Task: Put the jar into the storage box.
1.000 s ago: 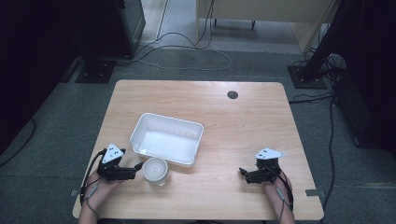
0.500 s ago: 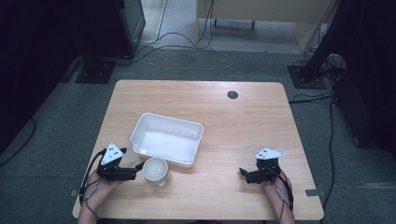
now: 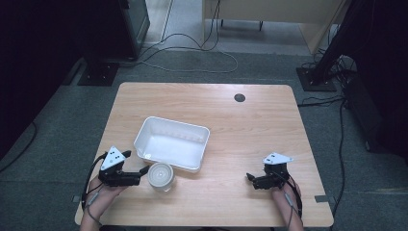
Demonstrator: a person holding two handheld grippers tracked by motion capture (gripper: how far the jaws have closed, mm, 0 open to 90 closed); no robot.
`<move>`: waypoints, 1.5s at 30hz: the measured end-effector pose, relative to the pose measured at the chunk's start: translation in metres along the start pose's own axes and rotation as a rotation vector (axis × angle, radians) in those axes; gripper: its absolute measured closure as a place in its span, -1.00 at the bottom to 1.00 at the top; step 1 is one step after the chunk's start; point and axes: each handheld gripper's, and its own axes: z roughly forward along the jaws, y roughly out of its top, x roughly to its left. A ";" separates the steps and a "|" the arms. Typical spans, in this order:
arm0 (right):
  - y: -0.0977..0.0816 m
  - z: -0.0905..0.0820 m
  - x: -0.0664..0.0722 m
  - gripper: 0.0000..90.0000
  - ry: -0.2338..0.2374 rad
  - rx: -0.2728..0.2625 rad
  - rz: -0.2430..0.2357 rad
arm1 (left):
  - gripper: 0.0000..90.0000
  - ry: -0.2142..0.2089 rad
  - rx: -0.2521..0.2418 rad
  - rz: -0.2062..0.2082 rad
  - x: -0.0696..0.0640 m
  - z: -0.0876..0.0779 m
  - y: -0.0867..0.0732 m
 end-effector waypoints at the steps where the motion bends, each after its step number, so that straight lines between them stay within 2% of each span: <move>1: 0.000 0.000 0.000 -1.00 0.000 0.000 0.000 | -0.79 0.000 0.000 0.000 0.000 0.000 0.000; 9: 0.000 0.000 0.000 -1.00 0.000 0.000 0.000 | -0.79 -0.002 -0.027 -0.009 -0.001 -0.005 0.004; 18: 0.000 0.000 0.000 -1.00 0.000 0.000 0.000 | -0.79 -0.058 -0.036 0.003 -0.012 -0.007 0.012; 22: 0.000 0.000 0.000 -1.00 0.000 0.000 0.000 | -0.79 -0.087 -0.033 -0.023 -0.016 -0.007 0.015; 29: 0.000 0.000 0.000 -1.00 0.000 0.000 0.000 | -0.79 -0.116 -0.024 0.033 -0.027 -0.005 0.018; 35: 0.000 0.000 0.000 -1.00 0.000 0.000 0.000 | -0.79 -0.162 -0.007 0.084 -0.040 -0.002 0.021; 45: 0.000 0.000 0.000 -1.00 0.000 0.000 0.000 | -0.79 -0.208 0.011 0.114 -0.051 0.006 0.021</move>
